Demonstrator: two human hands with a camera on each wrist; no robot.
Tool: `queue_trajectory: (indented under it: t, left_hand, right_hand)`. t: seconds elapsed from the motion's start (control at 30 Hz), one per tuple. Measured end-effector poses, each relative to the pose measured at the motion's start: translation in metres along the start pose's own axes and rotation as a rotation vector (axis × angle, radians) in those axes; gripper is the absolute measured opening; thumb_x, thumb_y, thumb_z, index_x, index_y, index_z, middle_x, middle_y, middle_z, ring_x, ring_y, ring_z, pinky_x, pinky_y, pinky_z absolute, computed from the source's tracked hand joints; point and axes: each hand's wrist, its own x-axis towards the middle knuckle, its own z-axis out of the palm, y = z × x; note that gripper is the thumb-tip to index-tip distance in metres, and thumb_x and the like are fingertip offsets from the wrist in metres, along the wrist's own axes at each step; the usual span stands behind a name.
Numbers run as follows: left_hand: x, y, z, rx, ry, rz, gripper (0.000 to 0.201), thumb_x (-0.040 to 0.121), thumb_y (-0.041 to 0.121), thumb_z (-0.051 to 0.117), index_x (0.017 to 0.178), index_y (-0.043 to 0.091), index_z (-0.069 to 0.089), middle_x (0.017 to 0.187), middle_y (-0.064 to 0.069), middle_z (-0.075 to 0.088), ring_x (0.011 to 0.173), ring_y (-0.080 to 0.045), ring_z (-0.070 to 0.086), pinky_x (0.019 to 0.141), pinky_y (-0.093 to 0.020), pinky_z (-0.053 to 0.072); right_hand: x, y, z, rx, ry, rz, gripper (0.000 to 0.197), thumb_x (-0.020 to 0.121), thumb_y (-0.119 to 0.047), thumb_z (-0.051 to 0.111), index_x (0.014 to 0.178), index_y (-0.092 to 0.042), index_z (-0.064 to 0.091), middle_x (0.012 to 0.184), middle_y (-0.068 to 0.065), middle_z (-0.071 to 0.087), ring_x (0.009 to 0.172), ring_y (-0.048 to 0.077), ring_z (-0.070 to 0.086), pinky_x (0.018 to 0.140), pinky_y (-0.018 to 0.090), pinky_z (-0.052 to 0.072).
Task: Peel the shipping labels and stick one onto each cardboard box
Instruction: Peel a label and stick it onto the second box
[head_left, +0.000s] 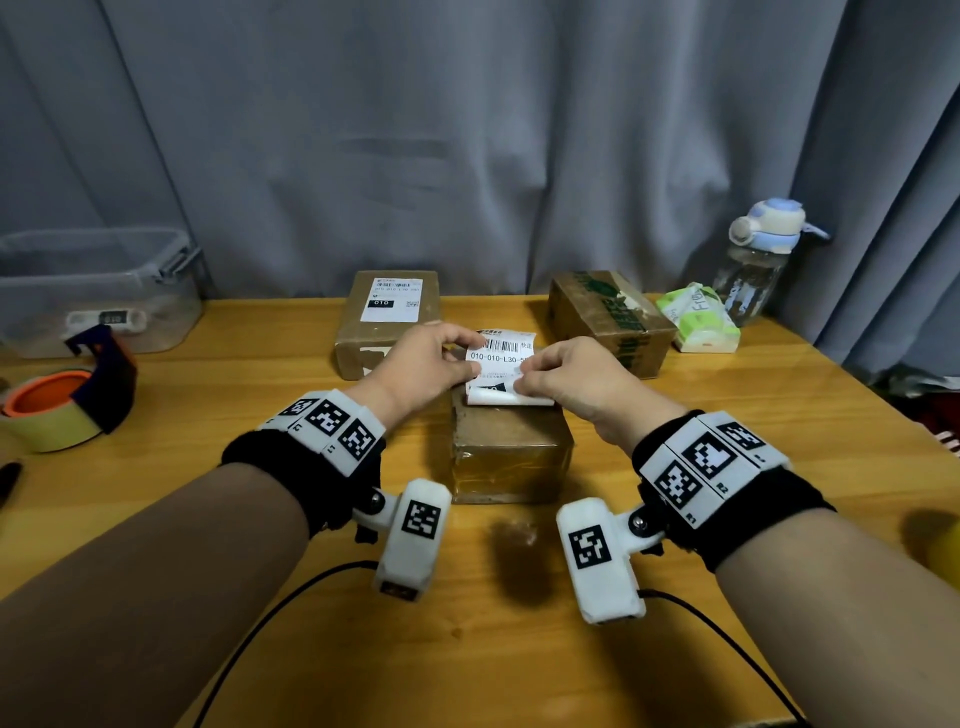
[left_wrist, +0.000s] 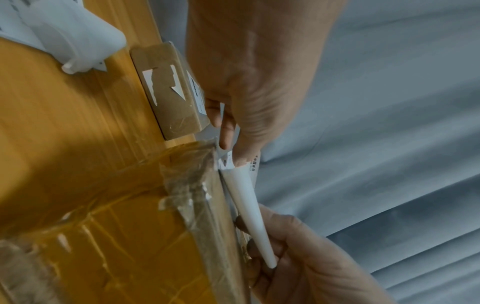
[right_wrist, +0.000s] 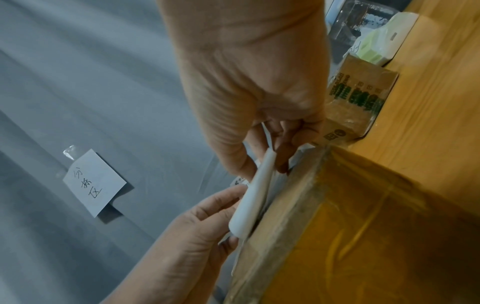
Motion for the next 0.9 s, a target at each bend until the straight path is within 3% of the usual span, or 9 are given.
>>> queue_trajectory:
  t: [0.23,0.37,0.53,0.63,0.9]
  left_hand:
    - [-0.0001,-0.0051,0.0004,-0.089,0.020,-0.013,0.032,0.081,0.006,0.069,0.113,0.010,0.064,0.081,0.010,0.051,0.066,-0.002,0.048,0.063,0.000,0.041]
    - [-0.0031,-0.0031,0.0032,-0.180,0.005,-0.032,0.031,0.083,0.000,0.064,0.114,0.005,0.061,0.073,0.010,0.048,0.044,0.005,0.047,0.054,-0.002,0.040]
    - [-0.0050,-0.0032,0.0049,-0.188,-0.026,-0.022,0.038,0.083,-0.003,0.063,0.119,0.005,0.058,0.081,0.007,0.047,0.041,0.005,0.044,0.050,-0.004,0.039]
    - [-0.0052,-0.0032,0.0047,-0.176,-0.050,-0.010,0.041,0.081,-0.005,0.063,0.121,0.005,0.057,0.092,0.005,0.047,0.045,0.008,0.046,0.054,-0.004,0.041]
    - [-0.0081,-0.0020,0.0041,-0.181,-0.052,-0.028,0.041,0.081,-0.003,0.065,0.120,0.006,0.057,0.078,0.014,0.042,0.044,0.009,0.046,0.051,-0.003,0.037]
  right_hand:
    - [-0.0032,0.0042,-0.0005,0.050,-0.012,-0.017,0.016,0.082,-0.011,0.071,0.098,-0.011,0.069,0.105,0.002,0.062,0.101,0.016,0.054,0.077,0.023,0.044]
    - [-0.0015,0.0050,0.0020,0.093,0.073,0.024,0.015,0.088,-0.015,0.065,0.095,-0.004,0.072,0.098,0.006,0.064,0.079,0.007,0.052,0.060,0.019,0.040]
    - [0.0036,0.0061,0.0017,0.081,0.139,0.069,0.018,0.087,-0.012,0.065,0.096,0.002,0.072,0.099,0.016,0.067,0.072,0.007,0.049,0.062,0.021,0.042]
    - [0.0039,0.0066,0.0007,0.068,0.126,0.074,0.017,0.086,-0.013,0.066,0.096,0.000,0.071,0.095,0.012,0.065,0.073,0.008,0.050,0.063,0.022,0.042]
    - [0.0022,0.0050,0.0013,0.025,0.118,0.070,0.022,0.086,-0.015,0.065,0.098,0.002,0.070,0.100,0.014,0.065,0.071,0.008,0.048,0.062,0.023,0.041]
